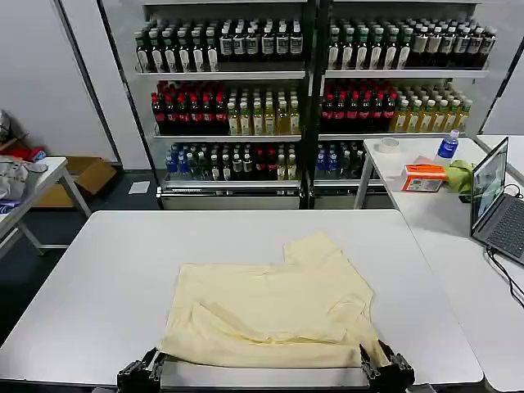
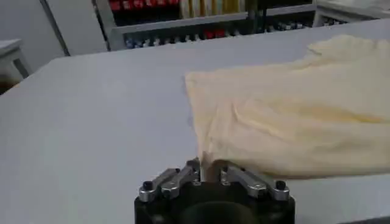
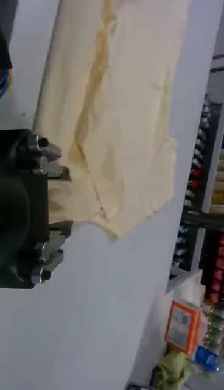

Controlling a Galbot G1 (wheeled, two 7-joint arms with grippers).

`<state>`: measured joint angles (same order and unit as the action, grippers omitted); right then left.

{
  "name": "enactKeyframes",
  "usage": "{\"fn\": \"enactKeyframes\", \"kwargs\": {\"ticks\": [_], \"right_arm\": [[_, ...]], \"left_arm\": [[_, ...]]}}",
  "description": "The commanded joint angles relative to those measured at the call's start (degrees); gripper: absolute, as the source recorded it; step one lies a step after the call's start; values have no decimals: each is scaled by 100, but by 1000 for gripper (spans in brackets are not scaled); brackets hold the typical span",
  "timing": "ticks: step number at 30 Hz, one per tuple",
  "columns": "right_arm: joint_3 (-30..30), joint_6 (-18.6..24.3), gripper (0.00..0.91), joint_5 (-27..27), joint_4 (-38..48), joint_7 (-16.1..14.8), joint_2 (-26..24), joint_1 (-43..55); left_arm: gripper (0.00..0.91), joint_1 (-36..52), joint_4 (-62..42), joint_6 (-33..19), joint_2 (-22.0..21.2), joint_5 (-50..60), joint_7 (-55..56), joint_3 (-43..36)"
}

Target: Fold and organize the clothes.

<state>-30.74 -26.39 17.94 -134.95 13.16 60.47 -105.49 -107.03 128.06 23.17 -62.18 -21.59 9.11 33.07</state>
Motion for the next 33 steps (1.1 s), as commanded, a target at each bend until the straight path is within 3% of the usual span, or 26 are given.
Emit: {"fn": "enactKeyframes", "kwargs": {"ticks": [1,7,14,23,26,33], "right_arm": [[-284,80,907,223,-404,51,-48,121],[-285,3,907,563,-116,121,-189,806],[291,-203,907,889,623,237,-311,1914],[1245,-514,907,1148,1667,441,-226,3543],[1480,-675,907,1603,2083,623,-135,4045],[1984,-682,907,1856,3061,829,27,5184]], "left_arm": [[907,-223,613,102,30,-145,56,508],[907,162,771,179,202,-598,308,981],[907,1036,208,308,679,-1286,530,1042],[907,2384,-413,632,905,-1563,890,-250],[907,3008,-813,746,873,-1618,1028,-719],[907,4036,-1588,983,854,-1858,1265,-1387]]}}
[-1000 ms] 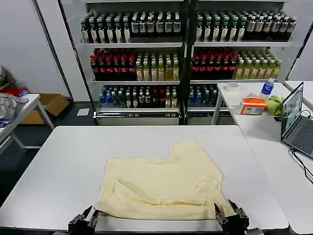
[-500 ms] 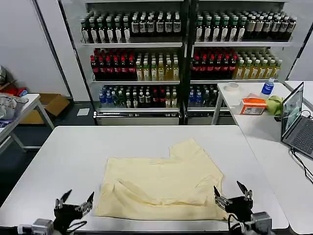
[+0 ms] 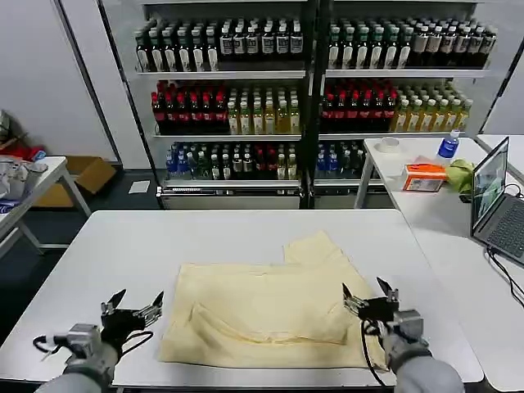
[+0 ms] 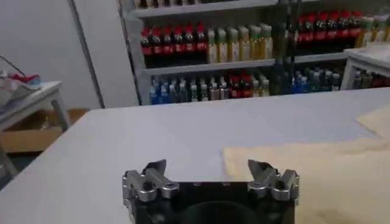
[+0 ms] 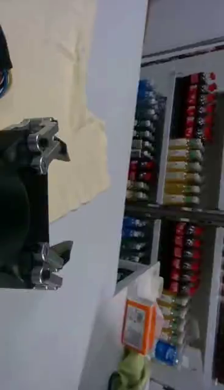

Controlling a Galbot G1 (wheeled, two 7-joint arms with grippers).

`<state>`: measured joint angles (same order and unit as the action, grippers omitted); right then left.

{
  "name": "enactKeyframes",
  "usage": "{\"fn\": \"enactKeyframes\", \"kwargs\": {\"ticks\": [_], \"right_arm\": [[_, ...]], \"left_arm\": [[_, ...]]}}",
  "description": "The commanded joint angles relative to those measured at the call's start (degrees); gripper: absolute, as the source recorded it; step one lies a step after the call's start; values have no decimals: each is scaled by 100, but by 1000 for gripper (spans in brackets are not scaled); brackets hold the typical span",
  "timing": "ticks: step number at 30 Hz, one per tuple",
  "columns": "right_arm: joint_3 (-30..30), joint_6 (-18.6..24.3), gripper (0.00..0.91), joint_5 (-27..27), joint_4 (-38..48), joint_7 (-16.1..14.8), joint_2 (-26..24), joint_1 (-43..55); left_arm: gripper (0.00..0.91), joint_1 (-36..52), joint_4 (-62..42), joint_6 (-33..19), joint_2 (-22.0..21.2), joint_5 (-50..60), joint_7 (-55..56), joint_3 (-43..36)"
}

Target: Fold and organize the clothes.

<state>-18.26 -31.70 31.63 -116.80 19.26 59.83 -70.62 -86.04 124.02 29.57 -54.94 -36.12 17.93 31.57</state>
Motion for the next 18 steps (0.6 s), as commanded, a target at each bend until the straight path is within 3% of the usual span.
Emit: {"fn": "enactKeyframes", "kwargs": {"ticks": [1,10,18], "right_arm": [[813,-151,907,488,1411,237,108,1887],[1338,-156,907,596,2494,338,435,2931],[1420,-150,907,525,3116,302,705,3182]], "left_arm": [[907,2015,-1349,346,129,-423,403,-1332],[907,2912,-2073,350,-15,-497,604,-1971],[907,3401,-2806,348,-157,-773,576,-2249]]}}
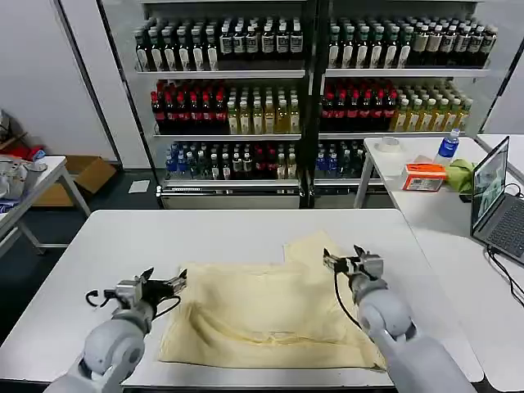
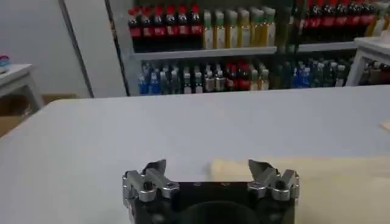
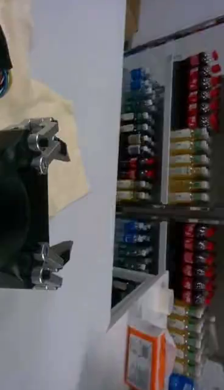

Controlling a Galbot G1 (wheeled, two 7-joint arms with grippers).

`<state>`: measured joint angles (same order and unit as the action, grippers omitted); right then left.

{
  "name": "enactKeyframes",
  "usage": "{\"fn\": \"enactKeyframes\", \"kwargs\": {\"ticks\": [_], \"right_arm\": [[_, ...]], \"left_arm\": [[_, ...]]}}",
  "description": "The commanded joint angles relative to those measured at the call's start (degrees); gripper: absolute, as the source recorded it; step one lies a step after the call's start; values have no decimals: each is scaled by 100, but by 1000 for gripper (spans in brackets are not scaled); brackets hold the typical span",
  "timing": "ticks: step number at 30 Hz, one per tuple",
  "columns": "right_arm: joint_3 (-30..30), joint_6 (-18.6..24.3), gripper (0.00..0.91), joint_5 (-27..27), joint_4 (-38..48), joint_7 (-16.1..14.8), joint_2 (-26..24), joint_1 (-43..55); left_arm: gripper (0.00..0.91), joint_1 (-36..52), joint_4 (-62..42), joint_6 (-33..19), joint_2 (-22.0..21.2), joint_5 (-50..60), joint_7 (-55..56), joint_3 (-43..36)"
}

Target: Fold and organize the clothes.

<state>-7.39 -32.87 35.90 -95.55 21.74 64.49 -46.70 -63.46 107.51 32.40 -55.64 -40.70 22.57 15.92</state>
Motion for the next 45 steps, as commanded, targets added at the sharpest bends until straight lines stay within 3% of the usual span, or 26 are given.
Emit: {"fn": "enactKeyframes", "kwargs": {"ticks": [1,20,22,23,24,26,28,29,30,45], "right_arm": [[337,-35,907,76,1143,52,293,838],[474,-31,907,14,2140,-24,727,1240],[474,-32,907,14,2179,-23,745,1260],[474,-32,907,15,2180,-28,745,1260],[482,-32,856,16,2176,-32,741,1251],[489,-30,464,16,2185,-30,738,1239],[488,-29,262,17,2197,-36,741,1217],[483,-28,101,19,2198,-41,745,1212],[479,-29,10,21,2202,-45,752,1206],[425,-4,0,47,1998,-141,782,1095]], "left_arm": [[907,1196,-1250,63,-114,-326,107,-713],[907,1441,-1880,45,-330,-326,-47,-908],[766,1386,-1816,27,-312,-325,-79,-915],[564,1356,-1785,21,-303,-326,-95,-913],[343,1324,-1740,13,-292,-325,-110,-909],[131,1260,-1668,-8,-272,-320,-135,-906],[30,1193,-1597,-38,-253,-317,-163,-903],[20,1165,-1567,-53,-248,-316,-172,-903],[20,1142,-1553,-62,-244,-316,-180,-897],[10,820,-1229,-145,-225,-480,-307,-731]]}}
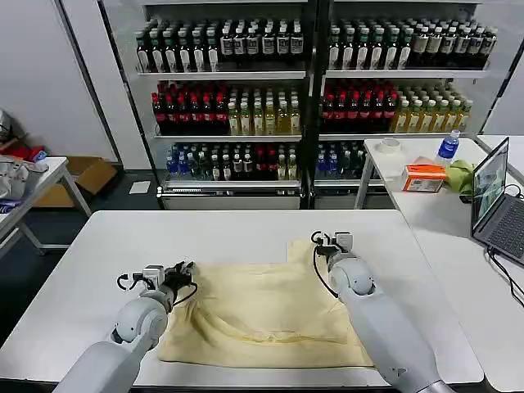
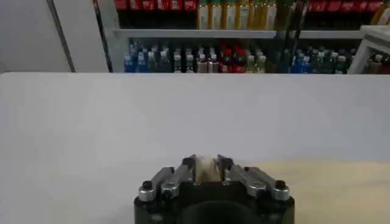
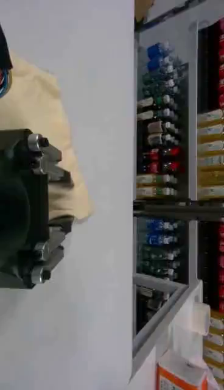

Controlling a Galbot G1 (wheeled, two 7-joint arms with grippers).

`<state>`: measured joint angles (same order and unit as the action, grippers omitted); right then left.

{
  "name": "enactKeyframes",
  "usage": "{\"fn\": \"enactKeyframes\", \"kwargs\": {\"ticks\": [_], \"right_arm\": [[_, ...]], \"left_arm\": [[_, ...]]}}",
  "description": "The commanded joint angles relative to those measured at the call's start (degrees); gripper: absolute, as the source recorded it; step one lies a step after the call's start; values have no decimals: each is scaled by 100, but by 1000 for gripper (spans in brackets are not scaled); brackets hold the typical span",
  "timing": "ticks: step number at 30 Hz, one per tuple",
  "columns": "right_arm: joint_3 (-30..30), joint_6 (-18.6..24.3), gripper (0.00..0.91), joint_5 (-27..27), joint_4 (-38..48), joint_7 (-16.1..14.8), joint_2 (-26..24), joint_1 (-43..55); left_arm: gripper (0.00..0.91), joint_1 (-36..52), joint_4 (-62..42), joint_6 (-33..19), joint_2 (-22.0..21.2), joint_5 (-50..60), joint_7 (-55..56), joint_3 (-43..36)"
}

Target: Fold and organize the clothes.

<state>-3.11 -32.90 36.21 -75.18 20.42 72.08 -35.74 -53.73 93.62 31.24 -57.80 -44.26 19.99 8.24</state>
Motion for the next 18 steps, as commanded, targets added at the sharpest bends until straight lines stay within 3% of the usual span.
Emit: {"fn": "enactKeyframes", "kwargs": {"ticks": [1,10,18], "right_arm": [[-8,11,0,18,-51,-8,22,-8],[-66,534,0,-34,-408,-57,-42,-162],[-272,630,0,-25,-1156,-41,-293,-448]], "left_arm": [[10,-163,166,-42,-10,-137,-50,48],[20,-235,382,-188,7,-299,-70,251],[20,-411,891,-213,233,-493,-59,619]]}}
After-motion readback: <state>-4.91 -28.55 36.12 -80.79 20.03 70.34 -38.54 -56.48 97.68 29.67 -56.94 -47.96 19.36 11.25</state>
